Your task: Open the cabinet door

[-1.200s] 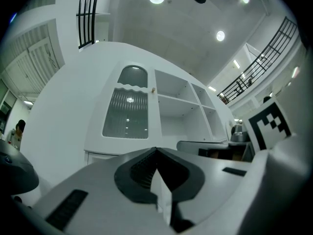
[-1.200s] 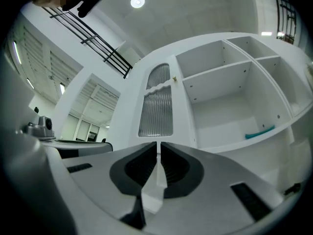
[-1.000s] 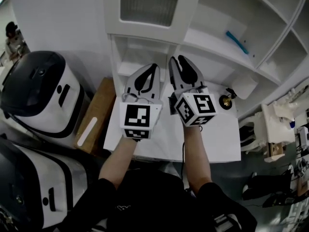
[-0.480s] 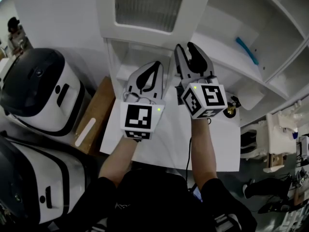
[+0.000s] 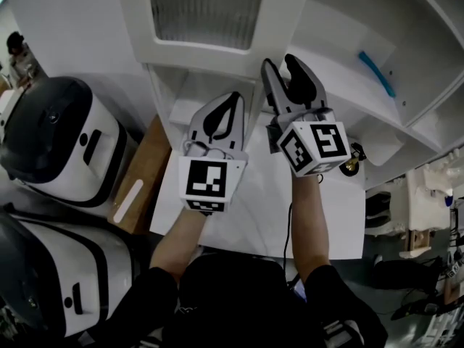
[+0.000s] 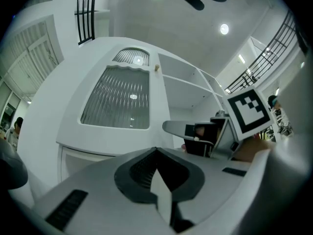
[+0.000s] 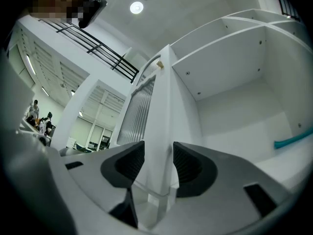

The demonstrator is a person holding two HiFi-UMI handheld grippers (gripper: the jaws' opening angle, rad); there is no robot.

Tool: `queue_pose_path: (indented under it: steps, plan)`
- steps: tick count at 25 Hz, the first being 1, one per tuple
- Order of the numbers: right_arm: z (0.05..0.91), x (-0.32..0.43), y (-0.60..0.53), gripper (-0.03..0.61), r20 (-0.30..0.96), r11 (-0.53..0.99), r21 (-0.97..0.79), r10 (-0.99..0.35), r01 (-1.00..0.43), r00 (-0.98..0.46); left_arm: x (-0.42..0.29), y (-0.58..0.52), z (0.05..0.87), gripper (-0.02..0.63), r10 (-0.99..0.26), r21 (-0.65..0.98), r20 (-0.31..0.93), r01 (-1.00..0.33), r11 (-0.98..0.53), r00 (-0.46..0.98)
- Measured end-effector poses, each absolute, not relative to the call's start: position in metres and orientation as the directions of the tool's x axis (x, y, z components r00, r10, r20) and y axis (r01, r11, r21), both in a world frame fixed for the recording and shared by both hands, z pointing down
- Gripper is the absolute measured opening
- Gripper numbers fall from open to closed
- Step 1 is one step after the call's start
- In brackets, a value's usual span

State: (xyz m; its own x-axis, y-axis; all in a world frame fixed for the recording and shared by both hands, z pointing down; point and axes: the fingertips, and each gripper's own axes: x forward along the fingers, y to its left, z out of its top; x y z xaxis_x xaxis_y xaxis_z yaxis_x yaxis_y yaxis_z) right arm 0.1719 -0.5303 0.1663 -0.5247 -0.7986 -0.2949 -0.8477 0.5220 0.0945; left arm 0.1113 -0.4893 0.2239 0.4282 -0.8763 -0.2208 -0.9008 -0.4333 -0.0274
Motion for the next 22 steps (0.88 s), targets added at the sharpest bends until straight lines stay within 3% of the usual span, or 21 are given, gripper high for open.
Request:
queue_pose_path:
  steps: [22]
  plan:
    - [0.163,0.165,-0.521,0.181,-0.333,0.664,0.034,-0.697,-0.747,-0.635,0.116,-0.496,0.245,0.005,-0.879,0.005,-0.2,-0.897,-0.442,0.432]
